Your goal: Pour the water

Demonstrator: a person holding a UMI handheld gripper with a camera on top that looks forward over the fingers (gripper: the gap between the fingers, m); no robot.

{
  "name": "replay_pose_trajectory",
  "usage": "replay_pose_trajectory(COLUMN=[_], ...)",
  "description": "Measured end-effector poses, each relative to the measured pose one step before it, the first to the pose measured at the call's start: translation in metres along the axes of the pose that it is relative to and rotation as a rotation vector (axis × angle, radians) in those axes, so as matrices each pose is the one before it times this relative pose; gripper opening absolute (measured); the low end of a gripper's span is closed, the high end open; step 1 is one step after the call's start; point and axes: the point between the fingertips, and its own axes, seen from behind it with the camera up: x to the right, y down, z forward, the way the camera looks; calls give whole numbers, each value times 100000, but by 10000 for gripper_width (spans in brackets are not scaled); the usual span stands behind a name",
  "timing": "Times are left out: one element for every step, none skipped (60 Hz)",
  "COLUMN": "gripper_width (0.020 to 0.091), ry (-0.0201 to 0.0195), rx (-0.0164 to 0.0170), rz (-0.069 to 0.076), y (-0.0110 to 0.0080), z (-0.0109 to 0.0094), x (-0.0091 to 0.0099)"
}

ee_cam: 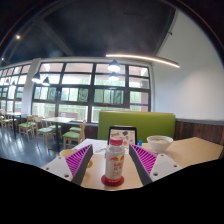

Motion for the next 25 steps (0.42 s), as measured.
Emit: replay_pose_trajectory(gripper_width=[825, 824, 826, 824, 827, 827, 827, 828, 825, 826, 826, 827, 825, 825, 826, 825, 824, 823, 824, 824, 825, 824, 825, 825, 825], ry=[-587, -319, -374, -501, -554, -568, -254, -369, -345, -351, -436, -486, -558, -543, -440, -313, 607, -259, 281, 254, 120, -79, -161, -173, -177], rx=[-90, -167, -261, -406, -456, -332, -519, -118, -361, -268, -232, -194, -272, -309, -223, -129, -541, 22, -86, 65, 169, 226, 301, 363, 264], rz=[70, -60, -154, -222, -253, -90, 154, 122, 280, 390, 417, 220, -2, -244, -328, -357, -297, -212, -16, 110, 39, -108, -151, -91, -49], y=[166, -37, 37, 92, 33, 44, -673, 471, 137, 78, 103, 133, 147, 133, 153, 159, -854, 551, 135, 108, 42, 30, 19, -2, -11], z=[-713, -708, -645, -552, -639, -667, -1171, -755, -713, -680, -631, -581, -610, -570, -516, -516, -1082, -311, -453, -316, -313, -293, -268, -258, -253], x=[976, -63, -43, -1, -123, -123, -1278, -130, -60, -98, -121, -90, -57, -12, -8, 9, -2642, 1144, 233, 188, 144, 96, 99, 85, 71])
